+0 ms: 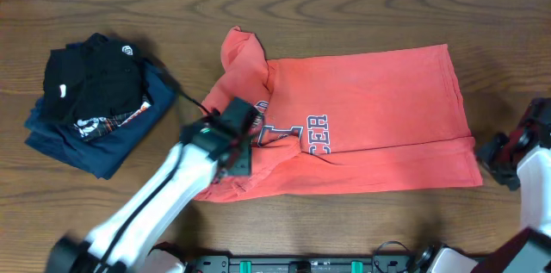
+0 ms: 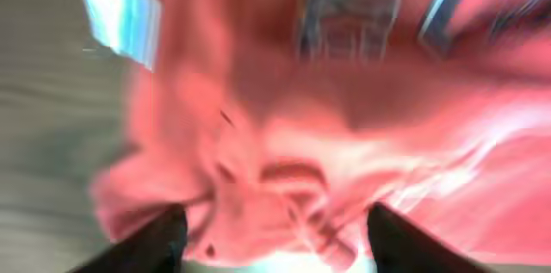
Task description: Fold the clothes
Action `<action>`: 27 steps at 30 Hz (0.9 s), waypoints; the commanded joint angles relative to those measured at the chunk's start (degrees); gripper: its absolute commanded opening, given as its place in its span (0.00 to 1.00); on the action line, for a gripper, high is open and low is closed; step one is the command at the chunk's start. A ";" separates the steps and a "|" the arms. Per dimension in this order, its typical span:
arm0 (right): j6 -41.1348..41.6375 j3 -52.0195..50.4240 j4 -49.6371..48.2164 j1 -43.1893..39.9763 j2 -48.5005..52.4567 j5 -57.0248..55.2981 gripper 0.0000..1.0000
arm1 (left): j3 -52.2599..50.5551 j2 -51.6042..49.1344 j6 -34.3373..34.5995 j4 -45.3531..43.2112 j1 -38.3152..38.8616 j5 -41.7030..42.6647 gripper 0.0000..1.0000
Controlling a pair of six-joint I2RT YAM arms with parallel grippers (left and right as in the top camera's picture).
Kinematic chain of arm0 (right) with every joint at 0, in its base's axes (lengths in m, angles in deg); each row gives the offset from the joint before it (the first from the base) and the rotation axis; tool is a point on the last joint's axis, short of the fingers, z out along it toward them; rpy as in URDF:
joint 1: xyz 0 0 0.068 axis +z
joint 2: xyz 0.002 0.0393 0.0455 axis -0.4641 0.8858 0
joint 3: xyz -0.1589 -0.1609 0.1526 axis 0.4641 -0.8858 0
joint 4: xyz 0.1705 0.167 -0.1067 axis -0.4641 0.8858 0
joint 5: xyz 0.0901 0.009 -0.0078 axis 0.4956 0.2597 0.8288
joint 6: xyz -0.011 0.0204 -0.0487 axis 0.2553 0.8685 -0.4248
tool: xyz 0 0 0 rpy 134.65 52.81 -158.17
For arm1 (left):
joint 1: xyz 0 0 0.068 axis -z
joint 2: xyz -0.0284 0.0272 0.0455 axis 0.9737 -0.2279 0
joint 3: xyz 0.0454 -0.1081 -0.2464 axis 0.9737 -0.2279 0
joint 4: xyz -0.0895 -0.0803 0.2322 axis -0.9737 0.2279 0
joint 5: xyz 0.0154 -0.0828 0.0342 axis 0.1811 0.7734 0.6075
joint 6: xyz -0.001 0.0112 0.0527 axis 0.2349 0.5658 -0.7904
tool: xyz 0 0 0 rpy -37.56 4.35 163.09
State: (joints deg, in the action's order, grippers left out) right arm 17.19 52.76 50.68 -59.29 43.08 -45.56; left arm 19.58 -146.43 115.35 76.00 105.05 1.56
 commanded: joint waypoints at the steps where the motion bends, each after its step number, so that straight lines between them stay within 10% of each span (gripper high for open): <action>1: -7.15 1.36 -2.10 1.01 -3.61 12.44 0.33 | 3.58 5.97 -1.01 -3.58 -3.85 -5.46 0.76; 10: -13.11 5.31 -3.26 8.37 -5.64 20.65 0.54 | 9.49 -3.72 -9.99 -23.65 -19.85 13.46 0.78; 27: -13.81 5.31 -2.54 11.78 -5.64 20.13 0.55 | 29.16 -42.16 -6.51 -47.41 -23.78 27.71 0.78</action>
State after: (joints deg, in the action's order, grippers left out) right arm 4.25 57.22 47.86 -48.40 38.01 -25.82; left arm 46.84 -186.40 106.72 30.69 81.29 27.74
